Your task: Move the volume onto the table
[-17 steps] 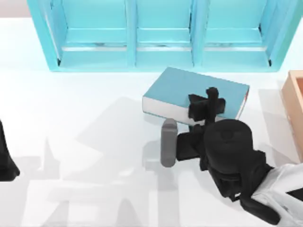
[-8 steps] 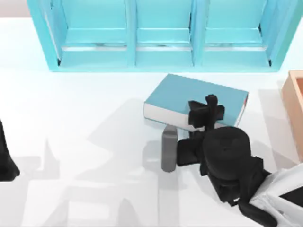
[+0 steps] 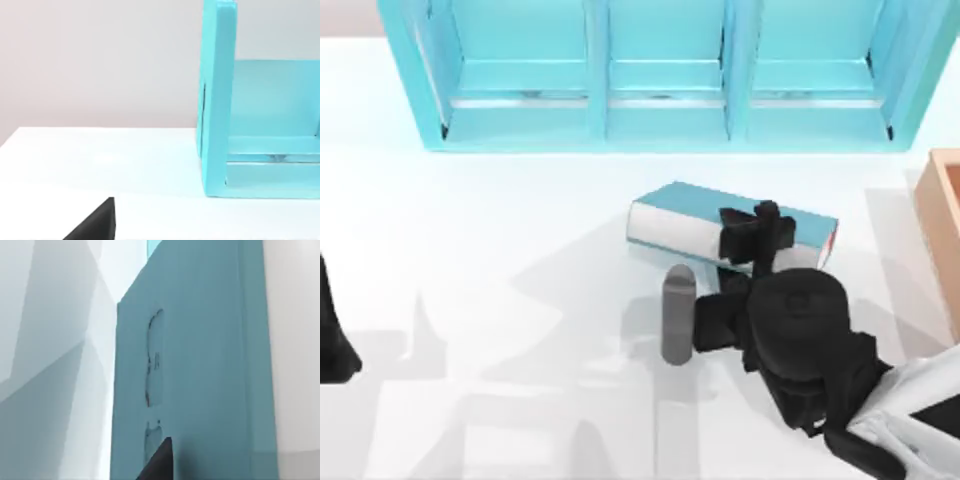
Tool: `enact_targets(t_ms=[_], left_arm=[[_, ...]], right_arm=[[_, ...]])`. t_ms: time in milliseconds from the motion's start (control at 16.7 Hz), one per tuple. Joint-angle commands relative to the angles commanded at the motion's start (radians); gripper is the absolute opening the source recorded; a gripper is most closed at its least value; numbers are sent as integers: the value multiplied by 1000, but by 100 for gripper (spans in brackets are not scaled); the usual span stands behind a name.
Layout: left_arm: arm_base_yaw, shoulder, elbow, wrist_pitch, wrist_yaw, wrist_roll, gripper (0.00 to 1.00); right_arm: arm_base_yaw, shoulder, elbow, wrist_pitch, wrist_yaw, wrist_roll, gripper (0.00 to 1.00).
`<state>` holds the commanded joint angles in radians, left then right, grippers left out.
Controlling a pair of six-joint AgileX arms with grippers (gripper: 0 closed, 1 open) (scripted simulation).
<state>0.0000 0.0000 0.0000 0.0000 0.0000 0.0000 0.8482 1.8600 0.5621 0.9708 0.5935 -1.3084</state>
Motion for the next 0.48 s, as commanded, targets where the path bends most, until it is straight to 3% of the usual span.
enact_targets(t_ms=[180, 480], left_arm=[[0, 0, 0, 0, 0, 0, 100], [0, 0, 0, 0, 0, 0, 100]], right_arm=[[0, 0, 0, 0, 0, 0, 98], [0, 0, 0, 0, 0, 0, 100]])
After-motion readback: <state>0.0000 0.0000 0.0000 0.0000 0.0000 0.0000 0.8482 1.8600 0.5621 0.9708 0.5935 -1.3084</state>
